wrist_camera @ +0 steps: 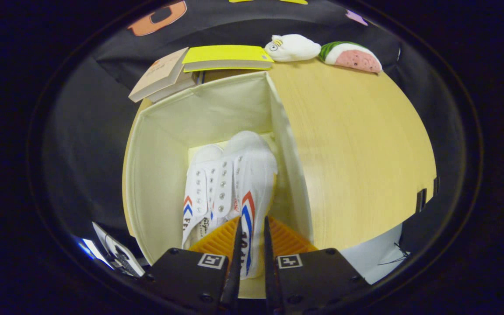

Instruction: Open the storage box then place both shoes into the box .Put the left shoe in first, then the right shoe, with the right side of both shoes facing outward in a uniform manner.

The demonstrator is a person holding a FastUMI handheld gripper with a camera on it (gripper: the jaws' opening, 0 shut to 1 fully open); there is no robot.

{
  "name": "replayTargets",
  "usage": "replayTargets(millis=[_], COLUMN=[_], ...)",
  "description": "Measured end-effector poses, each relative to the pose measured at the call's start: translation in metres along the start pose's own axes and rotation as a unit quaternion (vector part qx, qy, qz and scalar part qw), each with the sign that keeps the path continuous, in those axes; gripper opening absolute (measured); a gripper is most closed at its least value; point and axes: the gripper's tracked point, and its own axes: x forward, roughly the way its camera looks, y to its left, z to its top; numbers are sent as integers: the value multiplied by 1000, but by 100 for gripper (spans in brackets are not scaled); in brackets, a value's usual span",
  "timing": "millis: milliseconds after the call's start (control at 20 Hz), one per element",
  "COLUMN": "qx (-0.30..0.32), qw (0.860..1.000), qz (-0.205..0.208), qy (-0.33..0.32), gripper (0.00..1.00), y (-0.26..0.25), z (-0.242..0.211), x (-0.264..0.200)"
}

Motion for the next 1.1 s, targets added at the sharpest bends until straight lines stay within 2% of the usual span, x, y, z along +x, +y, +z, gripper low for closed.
replayTargets(millis=[150, 200, 350, 400, 450, 650, 950, 1100], qx=[-26, -29, -42, -50, -61, -90, -109, -94], qw=[999, 999, 995, 991, 985, 955, 901, 875], qz=[6, 10, 13, 27, 34, 4, -24, -45], qy=[-24, -37, -92, -124, -158, -282, -420, -473], gripper=[35, 50, 70, 78, 82, 97, 98, 99], y=[6, 6, 5, 8, 10, -9, -38, -63], z=[2, 4, 14, 20, 26, 44, 42, 38], x=[-14, -22, -49, -61, -74, -120, -179, -205])
